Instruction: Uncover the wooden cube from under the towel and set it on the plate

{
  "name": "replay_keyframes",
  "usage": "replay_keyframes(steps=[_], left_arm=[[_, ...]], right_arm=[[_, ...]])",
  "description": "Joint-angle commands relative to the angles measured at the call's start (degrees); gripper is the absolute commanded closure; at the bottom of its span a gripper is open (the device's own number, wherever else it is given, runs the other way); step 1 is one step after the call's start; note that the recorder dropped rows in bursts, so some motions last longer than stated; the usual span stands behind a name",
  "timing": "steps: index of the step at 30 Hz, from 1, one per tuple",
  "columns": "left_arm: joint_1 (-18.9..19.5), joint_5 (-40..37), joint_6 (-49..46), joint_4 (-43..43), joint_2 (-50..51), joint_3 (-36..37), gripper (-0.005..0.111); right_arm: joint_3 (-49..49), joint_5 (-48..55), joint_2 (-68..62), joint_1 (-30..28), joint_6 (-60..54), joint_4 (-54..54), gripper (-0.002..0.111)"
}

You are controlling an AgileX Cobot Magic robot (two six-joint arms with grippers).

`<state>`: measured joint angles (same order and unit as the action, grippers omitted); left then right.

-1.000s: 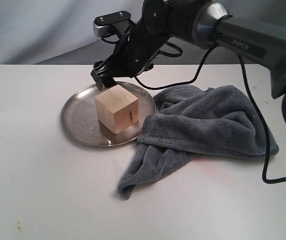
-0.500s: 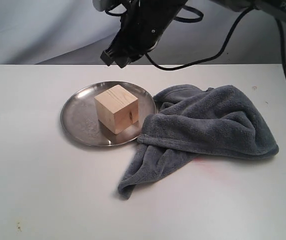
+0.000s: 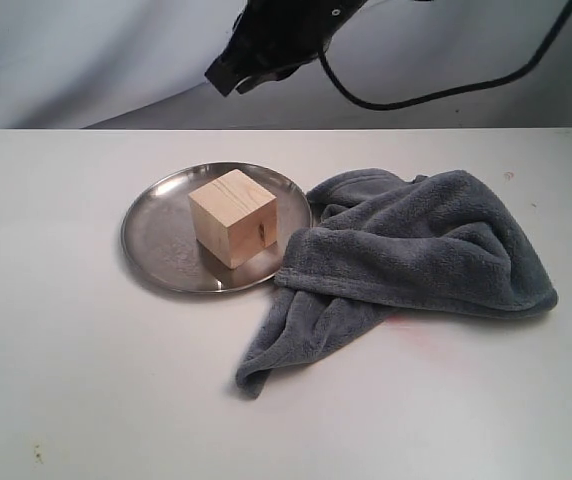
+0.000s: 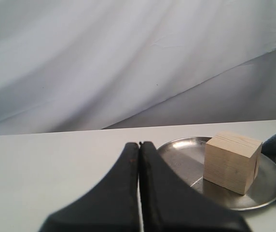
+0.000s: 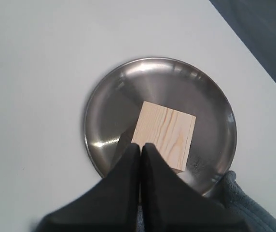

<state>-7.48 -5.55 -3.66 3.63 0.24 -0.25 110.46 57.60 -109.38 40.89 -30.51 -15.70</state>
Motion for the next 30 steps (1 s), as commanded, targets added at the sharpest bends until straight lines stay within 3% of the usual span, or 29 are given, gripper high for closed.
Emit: replay_keyframes(steps=[1,14,25,30], left_arm=[[0.1,0.6,0.1,0.1,-0.2,0.3,0.107],[0.1,0.6,0.1,0.1,-0.2,0.3,0.107],[0.1,0.6,0.1,0.1,-0.2,0.3,0.107],[0.1,0.6,0.1,0.1,-0.2,0.3,0.107]], right_arm=[[-4.3,-3.1,5.9,-0.3,-1.2,-0.5,0.108],[-6.7,-7.3,20.7,-0.3,-5.1,-1.0,0.108],[-6.7,-0.8,27.9,-0.3,-7.6,1.1,0.108],[-15.9,-9.3,33.1,-0.4,-3.9,5.7,0.108]])
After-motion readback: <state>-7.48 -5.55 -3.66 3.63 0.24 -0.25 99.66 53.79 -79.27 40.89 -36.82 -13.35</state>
